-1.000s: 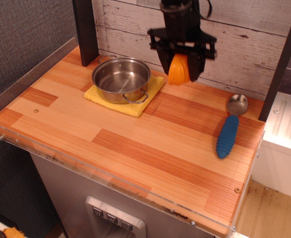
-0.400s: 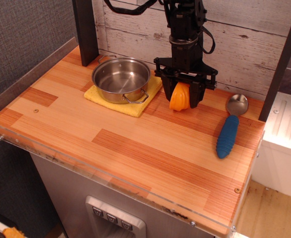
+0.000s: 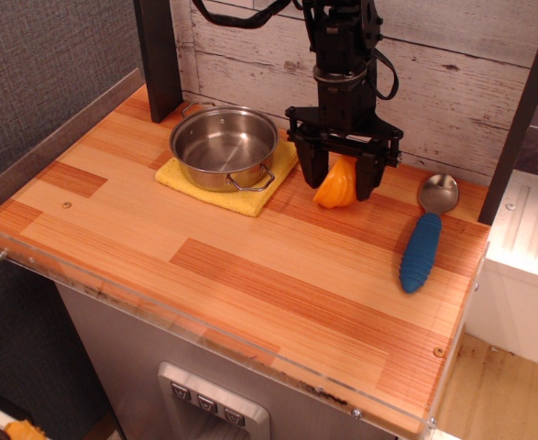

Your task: Move the orange to the right of the pot.

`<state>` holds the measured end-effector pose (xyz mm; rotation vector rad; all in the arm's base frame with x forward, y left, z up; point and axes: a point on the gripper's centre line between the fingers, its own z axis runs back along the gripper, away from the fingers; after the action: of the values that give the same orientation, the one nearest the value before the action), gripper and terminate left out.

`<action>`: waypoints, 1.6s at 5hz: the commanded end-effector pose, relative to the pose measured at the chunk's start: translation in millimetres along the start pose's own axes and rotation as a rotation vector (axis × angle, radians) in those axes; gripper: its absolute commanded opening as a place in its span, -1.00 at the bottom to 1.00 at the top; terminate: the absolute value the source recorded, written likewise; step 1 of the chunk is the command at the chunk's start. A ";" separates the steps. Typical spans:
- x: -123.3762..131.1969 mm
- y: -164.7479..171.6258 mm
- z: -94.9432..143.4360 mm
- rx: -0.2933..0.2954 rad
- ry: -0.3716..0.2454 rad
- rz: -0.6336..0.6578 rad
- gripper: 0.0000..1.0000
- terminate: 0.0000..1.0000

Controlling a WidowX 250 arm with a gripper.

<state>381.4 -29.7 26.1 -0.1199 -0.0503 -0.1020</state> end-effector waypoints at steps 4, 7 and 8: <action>-24.5 40.0 129.1 -0.047 -0.298 0.076 1.00 -1.00; -37.7 48.5 110.1 0.117 -0.169 0.069 1.00 -1.00; -38.4 51.4 107.7 0.099 -0.143 0.036 1.00 -1.00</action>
<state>348.6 30.9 107.6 -0.0412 -0.1511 -0.0573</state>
